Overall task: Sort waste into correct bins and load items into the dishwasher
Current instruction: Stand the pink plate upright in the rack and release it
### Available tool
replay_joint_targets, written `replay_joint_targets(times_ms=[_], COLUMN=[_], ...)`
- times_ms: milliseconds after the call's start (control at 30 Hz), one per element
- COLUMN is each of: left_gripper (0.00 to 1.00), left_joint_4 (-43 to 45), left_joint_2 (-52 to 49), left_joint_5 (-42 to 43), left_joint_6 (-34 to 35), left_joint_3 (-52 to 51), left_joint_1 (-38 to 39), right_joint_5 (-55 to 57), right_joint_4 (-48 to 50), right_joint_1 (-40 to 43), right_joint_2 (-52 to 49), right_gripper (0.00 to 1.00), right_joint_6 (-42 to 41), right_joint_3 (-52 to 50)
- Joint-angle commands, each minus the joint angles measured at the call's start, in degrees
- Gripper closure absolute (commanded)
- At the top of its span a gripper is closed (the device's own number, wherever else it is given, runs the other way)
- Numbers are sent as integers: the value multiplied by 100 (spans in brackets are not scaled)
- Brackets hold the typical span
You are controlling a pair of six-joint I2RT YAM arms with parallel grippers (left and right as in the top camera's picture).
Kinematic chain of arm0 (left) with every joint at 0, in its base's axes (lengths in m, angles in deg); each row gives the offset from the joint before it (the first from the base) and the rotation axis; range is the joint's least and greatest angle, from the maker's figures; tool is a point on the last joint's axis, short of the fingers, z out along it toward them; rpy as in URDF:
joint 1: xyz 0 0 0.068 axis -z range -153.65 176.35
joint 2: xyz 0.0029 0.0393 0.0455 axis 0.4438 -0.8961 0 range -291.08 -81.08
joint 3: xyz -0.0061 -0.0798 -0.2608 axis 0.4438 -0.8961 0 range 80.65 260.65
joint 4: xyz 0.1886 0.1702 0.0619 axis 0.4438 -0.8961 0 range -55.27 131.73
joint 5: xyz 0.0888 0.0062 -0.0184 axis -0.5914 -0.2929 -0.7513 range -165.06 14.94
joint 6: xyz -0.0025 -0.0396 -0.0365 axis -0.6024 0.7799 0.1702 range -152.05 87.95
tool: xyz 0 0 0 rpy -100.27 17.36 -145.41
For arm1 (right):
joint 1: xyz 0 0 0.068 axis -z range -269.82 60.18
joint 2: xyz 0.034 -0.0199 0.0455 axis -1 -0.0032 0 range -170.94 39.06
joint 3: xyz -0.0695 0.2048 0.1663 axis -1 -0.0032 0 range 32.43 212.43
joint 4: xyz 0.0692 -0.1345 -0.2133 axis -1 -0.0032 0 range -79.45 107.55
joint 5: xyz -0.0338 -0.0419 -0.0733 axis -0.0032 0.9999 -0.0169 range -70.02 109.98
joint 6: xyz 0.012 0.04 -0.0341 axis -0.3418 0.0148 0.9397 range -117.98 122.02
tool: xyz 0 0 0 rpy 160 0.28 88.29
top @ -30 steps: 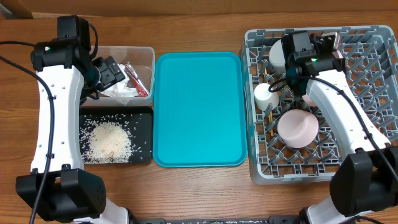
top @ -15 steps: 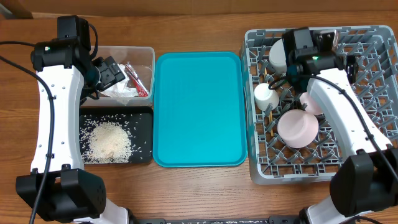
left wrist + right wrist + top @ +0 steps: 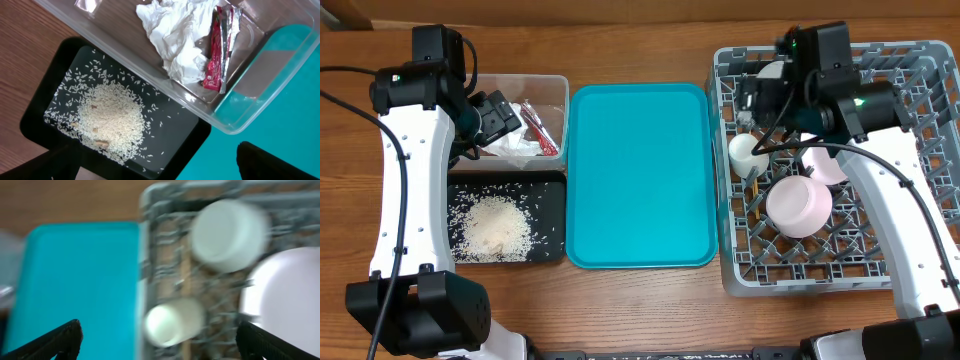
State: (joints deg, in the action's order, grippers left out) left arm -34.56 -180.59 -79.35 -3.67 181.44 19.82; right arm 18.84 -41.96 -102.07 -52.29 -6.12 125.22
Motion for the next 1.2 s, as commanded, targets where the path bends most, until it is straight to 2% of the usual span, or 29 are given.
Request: replay_joint_targets(times_ms=[0,733,900,1167], left_gripper=[0,0,0,0], left_joint_4=[4,4,4,4], left_joint_2=[17,17,17,17], left_joint_5=[-15,-15,-15,-15], left_joint_6=[-7,-7,-7,-7], left_joint_3=[127,127,127,127], left_joint_1=[-22,-22,-22,-22], right_joint_5=[-883,-839,-822,-140], right_joint_4=[26,24,31,50], right_joint_1=[-2,9,11,11], right_joint_2=[57,271,890,2470], right_gripper=[0,0,0,0], right_joint_6=[-20,-17,-15,-15], right_joint_3=[96,81,81,81])
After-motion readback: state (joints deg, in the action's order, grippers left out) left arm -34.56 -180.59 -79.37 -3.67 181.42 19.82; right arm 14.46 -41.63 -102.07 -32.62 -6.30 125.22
